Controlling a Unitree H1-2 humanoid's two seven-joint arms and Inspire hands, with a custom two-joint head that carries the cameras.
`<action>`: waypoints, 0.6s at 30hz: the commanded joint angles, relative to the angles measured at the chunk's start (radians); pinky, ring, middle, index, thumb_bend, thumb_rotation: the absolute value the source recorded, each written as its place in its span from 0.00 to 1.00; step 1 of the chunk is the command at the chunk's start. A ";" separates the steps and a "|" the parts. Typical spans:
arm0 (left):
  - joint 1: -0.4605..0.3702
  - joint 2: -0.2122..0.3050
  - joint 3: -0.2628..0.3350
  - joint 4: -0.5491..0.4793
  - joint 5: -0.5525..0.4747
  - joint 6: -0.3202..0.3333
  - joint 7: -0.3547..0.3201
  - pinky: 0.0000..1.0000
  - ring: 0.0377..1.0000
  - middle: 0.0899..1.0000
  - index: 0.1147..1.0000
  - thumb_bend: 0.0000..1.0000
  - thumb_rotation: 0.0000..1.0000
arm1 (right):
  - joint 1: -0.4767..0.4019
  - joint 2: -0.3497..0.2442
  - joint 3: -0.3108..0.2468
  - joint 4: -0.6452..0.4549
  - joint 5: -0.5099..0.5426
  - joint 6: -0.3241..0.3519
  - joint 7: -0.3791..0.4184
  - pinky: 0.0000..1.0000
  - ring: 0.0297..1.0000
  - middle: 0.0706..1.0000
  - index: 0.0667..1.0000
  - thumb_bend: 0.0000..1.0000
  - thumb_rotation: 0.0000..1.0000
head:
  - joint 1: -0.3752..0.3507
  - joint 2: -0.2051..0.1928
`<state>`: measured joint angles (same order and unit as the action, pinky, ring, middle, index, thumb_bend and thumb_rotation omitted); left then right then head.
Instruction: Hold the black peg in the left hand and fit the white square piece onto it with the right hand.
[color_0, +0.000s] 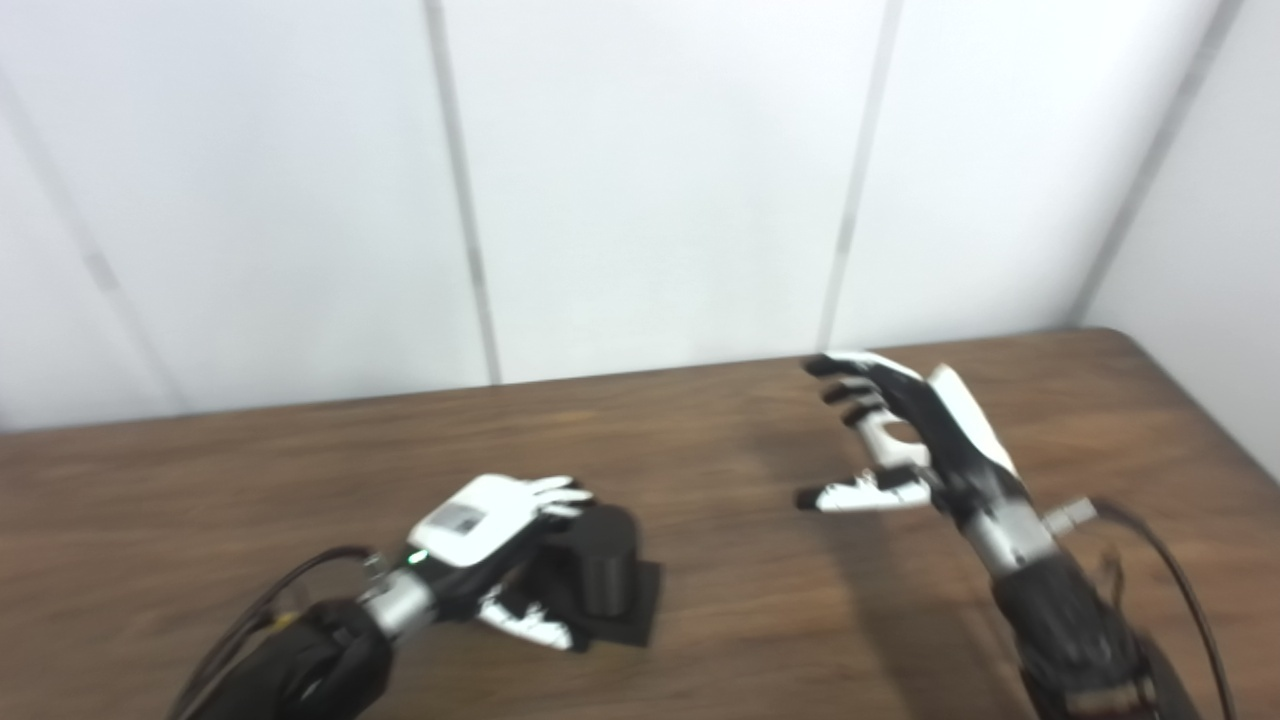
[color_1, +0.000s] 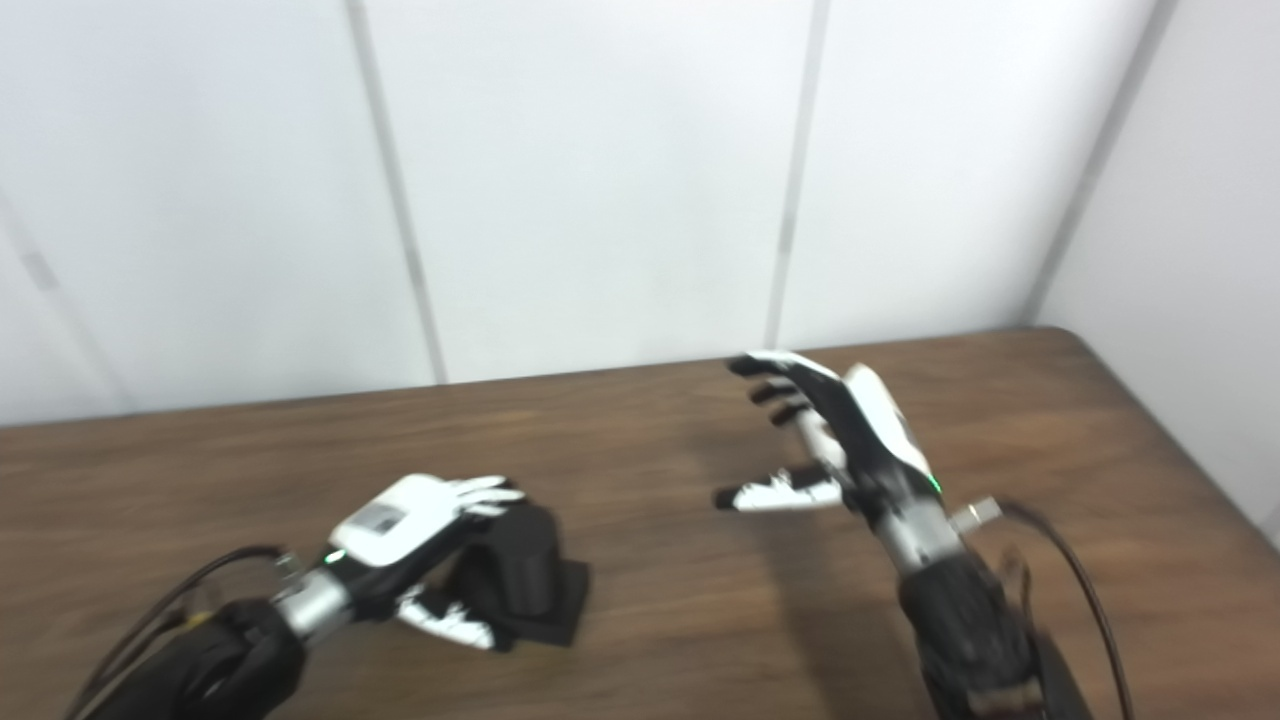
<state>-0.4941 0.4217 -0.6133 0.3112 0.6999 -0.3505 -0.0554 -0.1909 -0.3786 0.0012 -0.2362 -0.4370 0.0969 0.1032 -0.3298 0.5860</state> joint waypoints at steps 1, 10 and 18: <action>0.051 0.049 -0.029 0.024 0.062 -0.040 -0.045 0.82 0.89 0.84 0.42 0.52 0.06 | -0.058 -0.054 0.018 -0.032 -0.089 0.032 0.033 0.55 0.68 0.76 0.74 0.74 0.14 | -0.056 -0.022; 0.078 0.063 0.005 0.018 0.028 -0.072 -0.051 0.80 0.86 0.82 0.42 0.52 0.06 | -0.164 -0.248 0.106 0.060 -0.312 0.031 0.139 0.68 0.81 0.83 0.76 0.79 0.18 | -0.137 -0.064; 0.090 0.067 0.022 0.029 0.033 -0.104 -0.033 0.76 0.83 0.80 0.42 0.52 0.06 | -0.284 -0.354 0.176 0.152 -0.379 0.115 0.377 0.94 1.00 0.98 0.87 0.88 0.27 | -0.191 -0.093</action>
<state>-0.4418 0.4435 -0.5637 0.3088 0.6797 -0.4357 -0.0358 -0.4246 -0.7064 0.1794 -0.0801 -0.8059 0.2007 0.4636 -0.5170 0.4939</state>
